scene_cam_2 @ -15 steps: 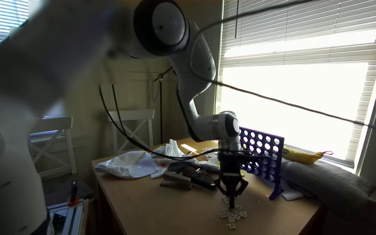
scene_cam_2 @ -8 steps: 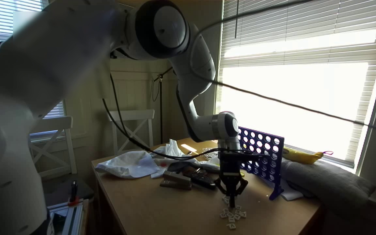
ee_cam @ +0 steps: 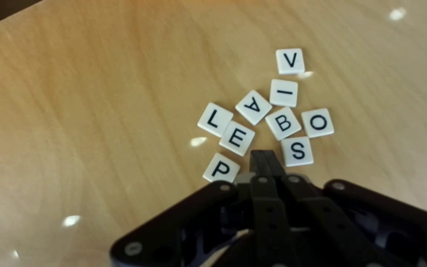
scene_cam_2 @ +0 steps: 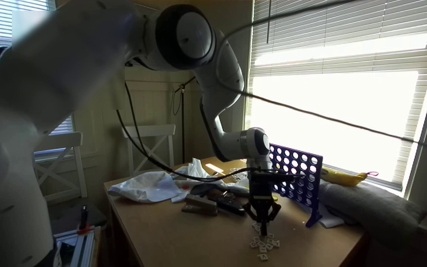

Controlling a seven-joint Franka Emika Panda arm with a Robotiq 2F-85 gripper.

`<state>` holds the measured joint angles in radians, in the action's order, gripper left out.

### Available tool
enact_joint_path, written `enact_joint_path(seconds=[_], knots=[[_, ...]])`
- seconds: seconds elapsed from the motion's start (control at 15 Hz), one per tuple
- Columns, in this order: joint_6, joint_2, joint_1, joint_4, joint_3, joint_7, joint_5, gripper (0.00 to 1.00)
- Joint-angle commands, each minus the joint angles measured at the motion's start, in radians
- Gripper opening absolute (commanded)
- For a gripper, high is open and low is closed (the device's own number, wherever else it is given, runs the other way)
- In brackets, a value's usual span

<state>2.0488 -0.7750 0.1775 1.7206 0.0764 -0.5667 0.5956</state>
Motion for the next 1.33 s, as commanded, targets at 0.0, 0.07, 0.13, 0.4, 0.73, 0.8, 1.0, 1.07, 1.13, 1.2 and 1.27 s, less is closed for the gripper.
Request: enact_joint_path(seconds=[0.0, 0.07, 0.13, 0.4, 0.73, 0.8, 1.0, 1.07, 1.13, 1.2, 1.27], knots=[[0.005, -0.026, -0.018, -0.025, 0.022, -0.025, -0.006, 0.00], [0.010, -0.012, -0.022, -0.013, 0.025, -0.024, -0.009, 0.00], [0.010, -0.007, -0.027, -0.009, 0.029, -0.024, -0.015, 0.00], [0.017, 0.016, -0.043, 0.017, 0.035, -0.004, -0.047, 0.00], [0.031, 0.032, -0.051, 0.032, 0.027, 0.022, -0.060, 0.00], [0.034, 0.036, -0.053, 0.035, 0.028, 0.026, -0.062, 0.00], [0.045, 0.045, -0.056, 0.041, 0.030, 0.031, -0.067, 0.00], [0.046, 0.048, -0.055, 0.042, 0.030, 0.033, -0.069, 0.00], [0.047, 0.049, -0.054, 0.043, 0.030, 0.035, -0.073, 0.00], [0.046, 0.048, -0.052, 0.041, 0.029, 0.039, -0.078, 0.00], [0.047, 0.047, -0.053, 0.041, 0.029, 0.043, -0.084, 0.00]])
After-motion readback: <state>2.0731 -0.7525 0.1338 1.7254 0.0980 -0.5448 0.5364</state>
